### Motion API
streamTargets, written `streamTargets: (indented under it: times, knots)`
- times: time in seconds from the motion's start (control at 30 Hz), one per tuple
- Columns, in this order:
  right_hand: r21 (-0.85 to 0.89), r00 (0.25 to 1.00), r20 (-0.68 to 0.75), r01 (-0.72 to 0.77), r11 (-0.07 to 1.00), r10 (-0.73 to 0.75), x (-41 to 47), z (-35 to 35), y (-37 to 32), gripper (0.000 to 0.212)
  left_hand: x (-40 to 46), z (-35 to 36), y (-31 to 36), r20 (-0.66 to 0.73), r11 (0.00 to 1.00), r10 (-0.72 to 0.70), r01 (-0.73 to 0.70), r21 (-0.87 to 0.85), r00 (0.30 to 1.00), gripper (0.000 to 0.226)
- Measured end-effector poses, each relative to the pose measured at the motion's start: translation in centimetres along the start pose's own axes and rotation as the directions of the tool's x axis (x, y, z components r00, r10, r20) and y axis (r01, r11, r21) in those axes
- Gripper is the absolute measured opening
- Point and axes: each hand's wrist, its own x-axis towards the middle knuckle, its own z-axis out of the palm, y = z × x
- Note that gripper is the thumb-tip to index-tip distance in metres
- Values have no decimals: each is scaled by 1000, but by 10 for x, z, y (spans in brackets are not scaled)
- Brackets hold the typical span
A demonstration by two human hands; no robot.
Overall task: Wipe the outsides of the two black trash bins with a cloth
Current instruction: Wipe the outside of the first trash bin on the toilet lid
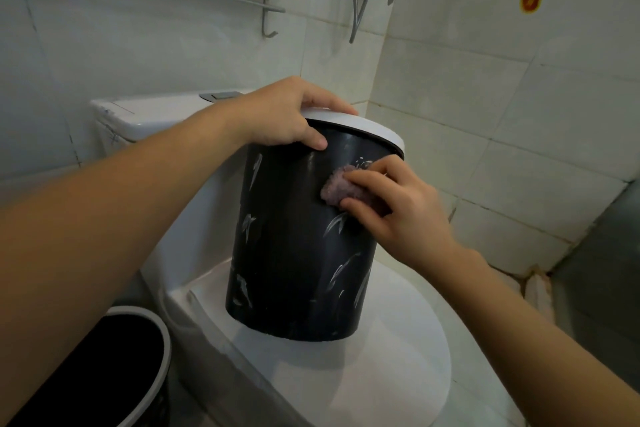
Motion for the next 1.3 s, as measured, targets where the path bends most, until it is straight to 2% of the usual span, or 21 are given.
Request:
streamTargets:
  times: [0.07, 0.17, 0.23, 0.3, 0.47, 0.53, 0.6, 0.67, 0.73, 0.8, 0.97, 1.03, 1.1, 1.2, 1.3]
  knots:
    - [-9, 1000, -23, -14, 1000, 14, 5, -1, 0, 35, -1, 1, 0, -4, 1000, 4, -4, -14, 1000, 63]
    - [-20, 984, -107, -146, 989, 143, 21, -4, 2, 30, -1, 2, 0, 2, 1000, 11, -11, -2, 1000, 62]
    - [-21, 974, -105, -205, 979, 201, 26, -3, 3, 30, -3, 2, 1, 9, 1000, 8, -8, 3, 1000, 59]
    - [-24, 982, -73, -174, 984, 172, 20, -3, 0, 33, -4, 2, 0, 0, 1000, 6, -6, -4, 1000, 59]
    - [-24, 987, 130, 97, 995, -93, -18, -3, -15, 36, -5, 0, -4, -25, 999, -14, 13, -31, 1000, 65]
    - [-54, 983, 132, 133, 990, -125, -21, -3, -15, 34, -5, 0, -6, -33, 999, -21, 20, -37, 999, 65]
    - [-89, 996, 50, 74, 993, -69, -14, -2, -12, 33, -3, 1, -6, -32, 999, -20, 18, -43, 999, 61]
    - [-104, 998, -39, -49, 993, 45, -2, -1, -8, 34, -3, 2, -4, -19, 999, -16, 15, -33, 1000, 58]
    - [-98, 991, -53, -129, 987, 124, 6, 0, -4, 36, -3, 2, -3, -14, 999, -18, 18, -28, 1000, 57]
    - [-95, 993, -28, -120, 988, 118, 1, 3, -6, 36, -2, 1, -5, -18, 999, -26, 26, -33, 999, 57]
    - [-45, 986, 119, 121, 992, -115, -32, 5, -27, 30, 0, 0, -12, -28, 998, -31, 30, -56, 999, 60]
    - [-59, 979, 130, 167, 984, -158, -34, 4, -28, 29, 0, 0, -12, -25, 998, -33, 31, -62, 999, 60]
    - [-79, 992, 79, 105, 991, -98, -28, 4, -23, 31, 1, 1, -11, -26, 998, -22, 20, -51, 999, 60]
    - [-76, 998, 7, -69, 995, 70, -18, 5, -19, 37, 1, 2, -10, -29, 999, -22, 21, -42, 999, 59]
    - [-49, 999, 40, -29, 998, 31, -25, 7, -23, 31, 1, 3, -10, -25, 999, -6, 5, -46, 1000, 56]
